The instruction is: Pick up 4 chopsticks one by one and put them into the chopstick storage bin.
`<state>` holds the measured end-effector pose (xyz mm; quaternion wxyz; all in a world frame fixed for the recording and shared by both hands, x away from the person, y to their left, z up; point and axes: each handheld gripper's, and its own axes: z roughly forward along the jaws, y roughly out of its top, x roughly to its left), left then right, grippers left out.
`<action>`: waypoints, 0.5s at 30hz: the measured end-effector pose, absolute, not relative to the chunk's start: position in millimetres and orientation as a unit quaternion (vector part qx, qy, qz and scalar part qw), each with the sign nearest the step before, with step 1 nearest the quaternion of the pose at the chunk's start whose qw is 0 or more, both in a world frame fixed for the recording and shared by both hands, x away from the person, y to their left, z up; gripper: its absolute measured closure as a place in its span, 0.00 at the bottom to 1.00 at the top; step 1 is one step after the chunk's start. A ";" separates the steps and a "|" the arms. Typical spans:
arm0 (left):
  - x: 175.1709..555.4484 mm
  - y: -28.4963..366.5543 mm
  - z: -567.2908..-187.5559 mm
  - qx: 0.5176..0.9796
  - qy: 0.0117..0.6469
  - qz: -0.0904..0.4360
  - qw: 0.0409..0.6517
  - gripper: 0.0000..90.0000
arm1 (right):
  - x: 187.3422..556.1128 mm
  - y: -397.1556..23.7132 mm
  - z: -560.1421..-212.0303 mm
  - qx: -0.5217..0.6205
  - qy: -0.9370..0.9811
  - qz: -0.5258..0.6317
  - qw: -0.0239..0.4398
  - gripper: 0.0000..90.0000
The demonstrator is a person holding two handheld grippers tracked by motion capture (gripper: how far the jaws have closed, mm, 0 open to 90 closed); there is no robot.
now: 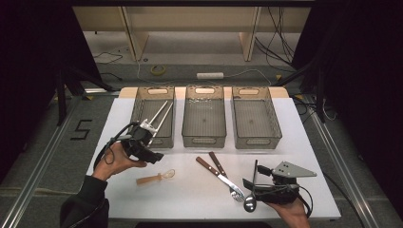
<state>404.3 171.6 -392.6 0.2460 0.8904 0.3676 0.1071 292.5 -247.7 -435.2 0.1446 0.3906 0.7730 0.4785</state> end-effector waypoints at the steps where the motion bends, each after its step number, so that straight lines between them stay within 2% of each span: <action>1: 403.2 171.2 -393.1 0.890 0.367 0.107 0.249 0.25 | 292.6 -247.8 -435.3 0.391 0.773 0.478 0.145 0.29; 15: 392.3 172.7 -403.5 0.900 0.364 0.090 0.223 0.25 | 293.7 -249.2 -436.8 0.392 0.775 0.475 0.140 0.29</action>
